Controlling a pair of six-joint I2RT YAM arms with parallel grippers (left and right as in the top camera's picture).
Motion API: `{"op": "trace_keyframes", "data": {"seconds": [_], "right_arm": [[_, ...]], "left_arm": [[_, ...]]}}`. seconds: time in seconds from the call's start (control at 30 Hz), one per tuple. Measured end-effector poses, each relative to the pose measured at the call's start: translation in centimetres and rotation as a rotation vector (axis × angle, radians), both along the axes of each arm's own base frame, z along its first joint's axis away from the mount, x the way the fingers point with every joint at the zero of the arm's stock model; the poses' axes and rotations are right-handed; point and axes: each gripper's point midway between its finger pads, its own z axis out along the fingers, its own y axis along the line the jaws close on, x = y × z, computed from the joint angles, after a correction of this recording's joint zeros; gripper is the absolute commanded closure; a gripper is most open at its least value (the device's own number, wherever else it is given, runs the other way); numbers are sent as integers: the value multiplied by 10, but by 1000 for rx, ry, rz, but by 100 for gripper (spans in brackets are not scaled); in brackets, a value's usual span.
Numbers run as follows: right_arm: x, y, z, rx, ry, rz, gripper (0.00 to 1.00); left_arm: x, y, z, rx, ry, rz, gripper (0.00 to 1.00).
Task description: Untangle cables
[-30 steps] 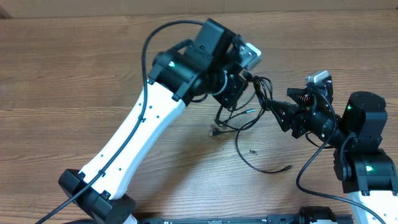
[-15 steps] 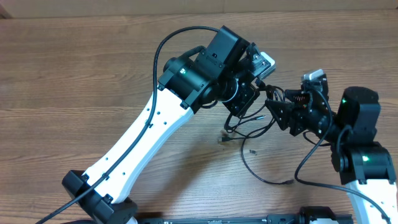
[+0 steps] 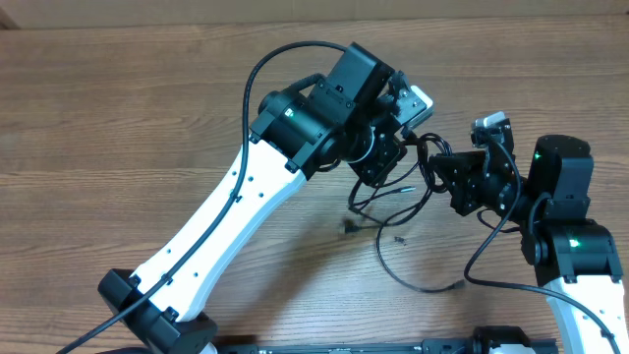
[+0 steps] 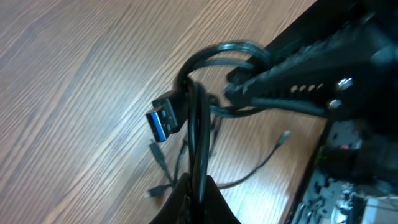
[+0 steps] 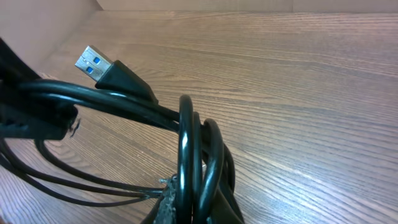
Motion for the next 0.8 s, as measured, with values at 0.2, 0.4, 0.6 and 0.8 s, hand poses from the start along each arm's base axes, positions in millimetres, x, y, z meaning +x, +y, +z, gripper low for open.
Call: {"op": "trace_keyframes", "data": {"seconds": [0.2,0.4,0.6,0.8], "right_arm": [[-3,0,8,-1,-30,-1,94],[-5,-1,14,-5,-58,-6,94],[-5,-1,14,-4,-56,-10,94],[2,-2,23,10,-95,-23,96]], "left_arm": [[5,25,-15,139,-21,61,96],[10,39,-21,214,-47,95,96],[11,42,-21,237,-72,78,96],[9,36,-20,227,-91,31,96]]}}
